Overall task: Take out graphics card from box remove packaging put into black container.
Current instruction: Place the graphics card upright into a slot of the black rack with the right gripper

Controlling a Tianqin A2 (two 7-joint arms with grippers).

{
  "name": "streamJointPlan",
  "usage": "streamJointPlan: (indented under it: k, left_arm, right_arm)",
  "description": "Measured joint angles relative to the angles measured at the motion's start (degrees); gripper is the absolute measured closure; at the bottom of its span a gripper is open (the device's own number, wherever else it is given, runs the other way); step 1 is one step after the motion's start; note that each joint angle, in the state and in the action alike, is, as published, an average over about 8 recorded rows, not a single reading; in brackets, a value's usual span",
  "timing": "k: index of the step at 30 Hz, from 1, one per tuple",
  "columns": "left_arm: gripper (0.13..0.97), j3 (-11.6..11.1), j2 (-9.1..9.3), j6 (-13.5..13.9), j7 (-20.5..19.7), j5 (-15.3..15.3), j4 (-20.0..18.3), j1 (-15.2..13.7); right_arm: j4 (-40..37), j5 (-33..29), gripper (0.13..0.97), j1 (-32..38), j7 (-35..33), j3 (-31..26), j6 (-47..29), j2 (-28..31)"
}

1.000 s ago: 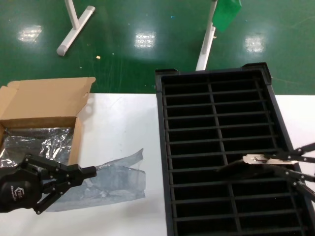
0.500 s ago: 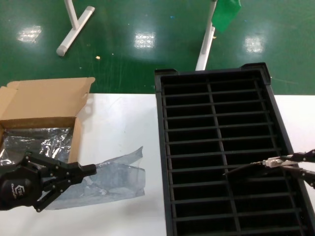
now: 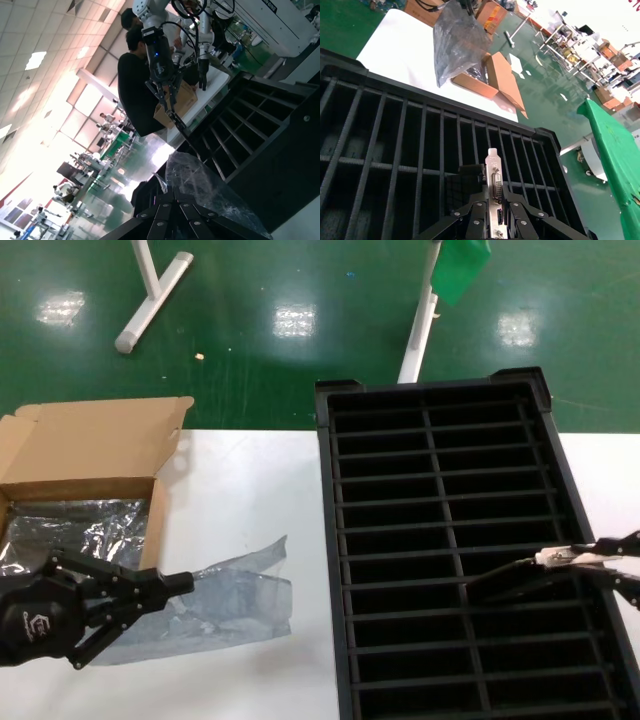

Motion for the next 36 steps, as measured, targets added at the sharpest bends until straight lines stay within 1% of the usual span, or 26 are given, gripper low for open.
streamJointPlan:
  k: [16, 25, 36]
  left_arm:
    - [0.954, 1.0, 0.92, 0.0, 0.3, 0.0, 3.0, -1.5]
    - [0.954, 1.7, 1.84, 0.0, 0.4, 0.0, 4.4, -2.4]
    - [0.954, 2.5, 3.05, 0.0, 0.6, 0.0, 6.4, -3.3]
  right_arm:
    - [-1.1, -0.7, 0.909, 1.9, 1.2, -2.6, 0.6, -0.3]
    - [-1.5, -1.7, 0.909, 3.2, 1.4, -4.3, 0.0, 0.3]
    - [-2.2, -3.4, 0.91, 6.7, 2.2, -6.7, -1.1, 1.3]
